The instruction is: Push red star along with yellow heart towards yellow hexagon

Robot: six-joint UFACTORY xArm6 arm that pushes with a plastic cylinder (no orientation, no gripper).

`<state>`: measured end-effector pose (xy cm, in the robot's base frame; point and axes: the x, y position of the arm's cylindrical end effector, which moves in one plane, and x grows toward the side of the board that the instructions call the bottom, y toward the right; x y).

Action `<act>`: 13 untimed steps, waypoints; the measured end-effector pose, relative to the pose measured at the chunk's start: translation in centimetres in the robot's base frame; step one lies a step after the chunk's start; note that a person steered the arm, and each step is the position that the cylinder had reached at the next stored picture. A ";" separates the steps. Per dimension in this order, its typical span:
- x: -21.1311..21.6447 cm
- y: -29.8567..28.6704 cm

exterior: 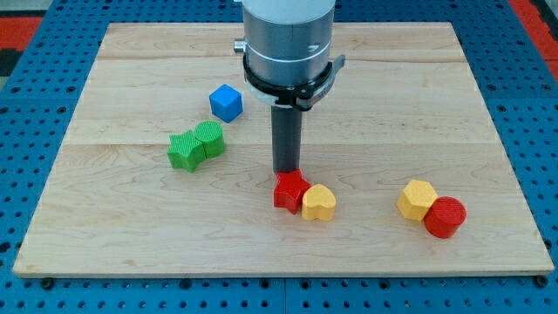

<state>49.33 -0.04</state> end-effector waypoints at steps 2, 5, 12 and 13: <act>2.9 -2.3; 3.8 -7.7; 7.2 1.1; 6.8 2.8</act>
<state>56.17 2.73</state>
